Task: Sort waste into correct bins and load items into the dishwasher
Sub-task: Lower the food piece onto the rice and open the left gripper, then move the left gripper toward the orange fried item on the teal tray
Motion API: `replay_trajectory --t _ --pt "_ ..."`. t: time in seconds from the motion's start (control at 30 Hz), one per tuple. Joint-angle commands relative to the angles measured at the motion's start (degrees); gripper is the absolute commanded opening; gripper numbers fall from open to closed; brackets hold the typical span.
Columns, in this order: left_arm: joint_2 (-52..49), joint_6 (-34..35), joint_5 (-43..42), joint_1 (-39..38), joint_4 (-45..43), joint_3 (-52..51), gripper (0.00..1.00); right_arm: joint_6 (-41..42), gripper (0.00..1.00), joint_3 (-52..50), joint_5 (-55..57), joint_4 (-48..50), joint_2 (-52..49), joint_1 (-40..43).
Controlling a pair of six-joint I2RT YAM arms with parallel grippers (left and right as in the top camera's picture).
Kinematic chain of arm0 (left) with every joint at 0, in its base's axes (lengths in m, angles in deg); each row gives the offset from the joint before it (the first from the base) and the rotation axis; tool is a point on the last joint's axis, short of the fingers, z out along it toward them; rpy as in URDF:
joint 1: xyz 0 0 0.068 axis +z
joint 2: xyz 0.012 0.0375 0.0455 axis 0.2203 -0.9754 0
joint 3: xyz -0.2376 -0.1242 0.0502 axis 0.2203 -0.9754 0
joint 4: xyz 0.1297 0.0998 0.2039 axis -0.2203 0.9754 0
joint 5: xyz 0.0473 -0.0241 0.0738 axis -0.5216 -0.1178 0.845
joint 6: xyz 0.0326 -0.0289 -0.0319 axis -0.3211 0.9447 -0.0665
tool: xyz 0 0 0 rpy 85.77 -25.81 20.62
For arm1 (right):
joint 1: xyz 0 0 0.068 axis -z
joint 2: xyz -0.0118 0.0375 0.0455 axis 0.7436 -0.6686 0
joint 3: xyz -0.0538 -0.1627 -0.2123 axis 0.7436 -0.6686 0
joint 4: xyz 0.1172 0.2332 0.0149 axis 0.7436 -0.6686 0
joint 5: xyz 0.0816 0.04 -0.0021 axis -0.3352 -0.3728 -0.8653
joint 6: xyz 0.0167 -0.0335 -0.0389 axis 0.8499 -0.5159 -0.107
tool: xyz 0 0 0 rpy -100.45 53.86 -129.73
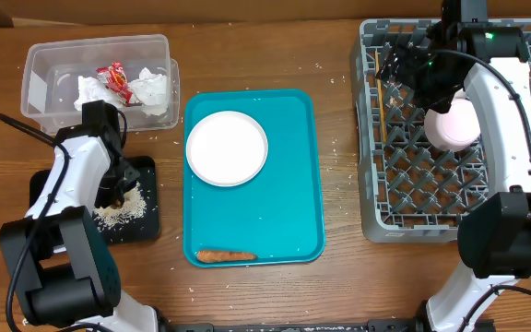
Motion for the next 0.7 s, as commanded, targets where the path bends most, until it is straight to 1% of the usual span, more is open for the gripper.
replay_trajectory --t 0.0,0.13,0.17,0.27,0.37,0.4,0.43,0.47,0.53,0.67 --pt "0.02 0.94 2.60 0.22 -0.46 -0.61 0.34 0.28 1.00 1.22 0.42 0.20 0.92 0.11" --pt "0.02 0.94 2.58 0.22 -1.64 -0.61 0.43 0.28 1.00 1.22 0.42 0.20 0.92 0.11" --pt "0.02 0.94 2.58 0.22 -1.73 -0.61 0.44 0.28 1.00 1.22 0.44 0.20 0.92 0.11" --pt "0.02 0.92 2.58 0.22 -1.73 -0.61 0.53 0.28 1.00 1.22 0.44 0.20 0.92 0.11" --pt "0.02 0.24 2.21 0.22 -1.68 -0.46 0.54 0.28 1.00 1.22 0.42 0.20 0.92 0.11" --pt "0.04 -1.05 1.42 0.22 -1.40 -0.24 0.54 0.28 1.00 1.22 0.44 0.20 0.92 0.11" --pt "0.04 -2.43 0.28 0.17 -1.03 0.09 0.54 0.28 1.00 1.22 0.42 0.20 0.92 0.11" --pt "0.11 -5.40 -3.02 -0.02 -0.09 0.79 0.55 0.28 1.00 1.22 0.42 0.20 0.92 0.11" --pt "0.74 -9.05 -8.00 -0.68 0.87 1.42 0.57 0.28 1.00 1.22 0.44 0.20 0.92 0.11" --pt "3.74 -15.19 -16.85 -3.45 1.42 1.46 0.60 0.28 1.00 1.22 0.44 0.20 0.92 0.11"
